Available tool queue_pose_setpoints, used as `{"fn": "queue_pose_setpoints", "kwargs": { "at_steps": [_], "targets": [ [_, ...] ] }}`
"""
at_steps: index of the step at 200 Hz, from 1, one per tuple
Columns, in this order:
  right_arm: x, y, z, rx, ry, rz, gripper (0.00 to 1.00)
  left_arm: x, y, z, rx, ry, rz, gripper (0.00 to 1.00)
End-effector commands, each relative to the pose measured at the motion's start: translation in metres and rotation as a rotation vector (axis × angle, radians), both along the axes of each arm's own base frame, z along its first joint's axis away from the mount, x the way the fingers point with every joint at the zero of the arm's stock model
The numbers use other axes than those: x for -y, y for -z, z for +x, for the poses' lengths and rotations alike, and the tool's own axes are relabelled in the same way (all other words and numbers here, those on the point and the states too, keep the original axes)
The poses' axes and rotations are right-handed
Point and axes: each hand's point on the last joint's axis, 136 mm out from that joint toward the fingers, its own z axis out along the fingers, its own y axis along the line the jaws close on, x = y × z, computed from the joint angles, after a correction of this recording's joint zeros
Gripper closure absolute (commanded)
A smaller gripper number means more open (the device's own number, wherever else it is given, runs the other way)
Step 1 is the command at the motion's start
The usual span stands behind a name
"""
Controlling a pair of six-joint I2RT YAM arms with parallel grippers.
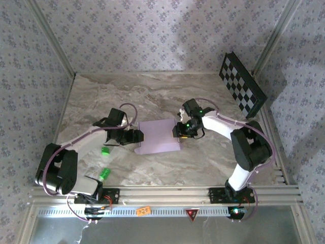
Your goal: Fold the paper box
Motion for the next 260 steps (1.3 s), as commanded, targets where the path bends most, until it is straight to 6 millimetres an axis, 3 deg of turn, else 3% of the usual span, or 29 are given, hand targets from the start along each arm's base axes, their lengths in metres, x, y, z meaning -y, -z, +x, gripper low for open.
{"fn": "queue_pose_setpoints", "kwargs": {
  "at_steps": [1, 50, 107, 170, 220, 260],
  "targets": [
    [-0.001, 0.013, -0.011, -0.049, -0.027, 0.005, 0.60, 0.006, 0.009, -0.003, -0.028, 0.015, -0.033, 0.39],
    [-0.009, 0.022, -0.017, -0.074, -0.038, 0.010, 0.67, 0.018, 0.017, -0.006, -0.053, 0.056, -0.035, 0.52],
    [-0.011, 0.030, -0.017, -0.085, -0.037, -0.027, 0.77, 0.017, 0.033, -0.015, -0.096, 0.080, -0.003, 0.66],
    [-0.026, 0.008, -0.027, -0.035, -0.078, -0.043, 0.93, 0.030, 0.014, -0.030, -0.072, 0.133, 0.005, 0.81],
    [-0.009, 0.003, -0.049, -0.042, -0.111, -0.109, 0.94, 0.033, 0.006, -0.064, -0.094, 0.131, -0.021, 0.79],
    [0.003, 0.005, -0.072, -0.091, -0.154, -0.151, 0.82, 0.037, 0.012, -0.099, -0.144, 0.157, -0.025, 0.72]
  ]
}}
